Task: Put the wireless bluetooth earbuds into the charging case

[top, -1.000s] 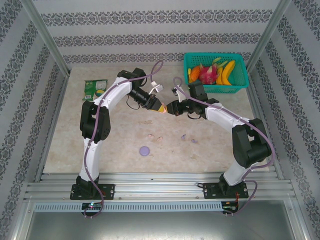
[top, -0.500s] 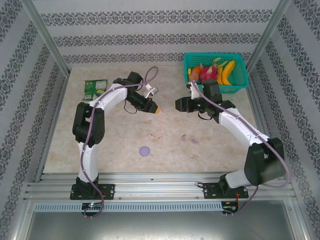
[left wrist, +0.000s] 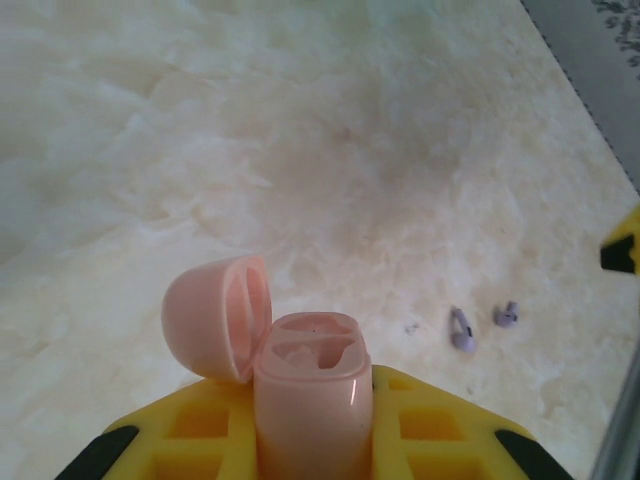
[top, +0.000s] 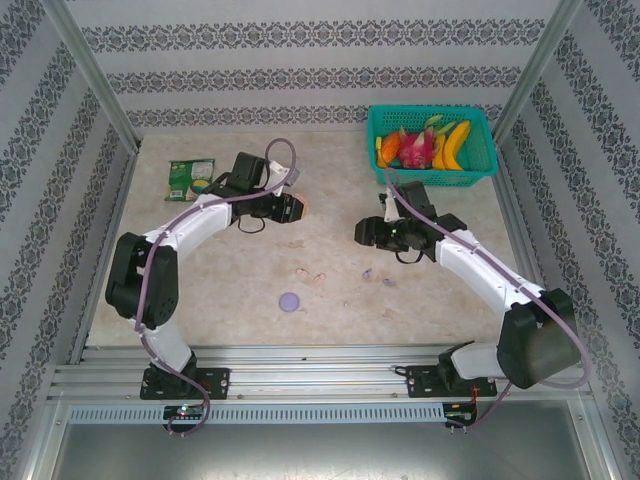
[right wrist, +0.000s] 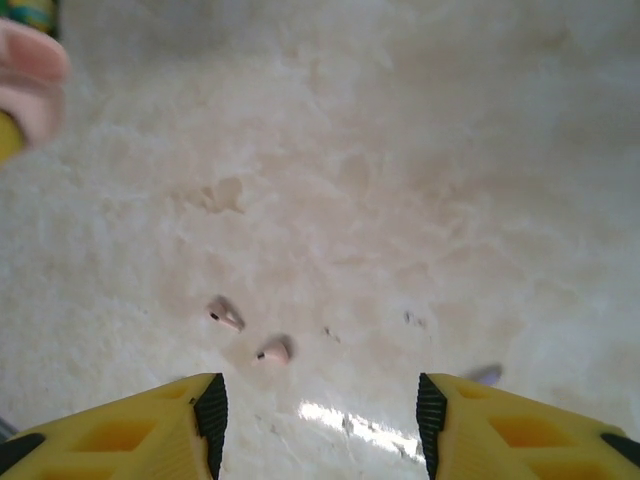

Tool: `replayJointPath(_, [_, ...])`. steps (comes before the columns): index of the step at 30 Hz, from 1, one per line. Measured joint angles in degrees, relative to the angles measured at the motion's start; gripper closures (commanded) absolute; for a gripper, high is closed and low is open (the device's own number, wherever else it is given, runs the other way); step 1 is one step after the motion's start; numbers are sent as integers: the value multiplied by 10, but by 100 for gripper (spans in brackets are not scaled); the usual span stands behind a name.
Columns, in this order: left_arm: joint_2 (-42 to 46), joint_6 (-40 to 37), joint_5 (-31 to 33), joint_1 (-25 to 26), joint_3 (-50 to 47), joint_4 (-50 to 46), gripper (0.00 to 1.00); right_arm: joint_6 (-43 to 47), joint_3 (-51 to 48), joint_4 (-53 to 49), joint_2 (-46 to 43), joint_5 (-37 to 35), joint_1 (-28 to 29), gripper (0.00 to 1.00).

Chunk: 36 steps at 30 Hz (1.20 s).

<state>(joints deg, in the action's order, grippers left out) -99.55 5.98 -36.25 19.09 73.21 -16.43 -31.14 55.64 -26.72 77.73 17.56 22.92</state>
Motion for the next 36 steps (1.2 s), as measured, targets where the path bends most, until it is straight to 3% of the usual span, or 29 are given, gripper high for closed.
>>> replayJointPath(11, [94, 25, 102, 0, -203, 237, 100, -167, -6, -52, 25, -124, 150, 38])
replayJointPath(20, [117, 51, 208, 0, -299, 414, 100, -304, 25, -66, 116, -199, 218, 37])
replayJointPath(25, [116, 60, 187, 0, -346, 518, 100, -367, 50, -68, 149, -228, 243, 37])
replayJointPath(30, [107, 68, 120, 0, -393, 630, 100, -397, 58, -67, 157, -243, 244, 37])
replayJointPath(36, [104, 72, 47, 0, -412, 700, 100, -406, 57, -66, 156, -249, 233, 37])
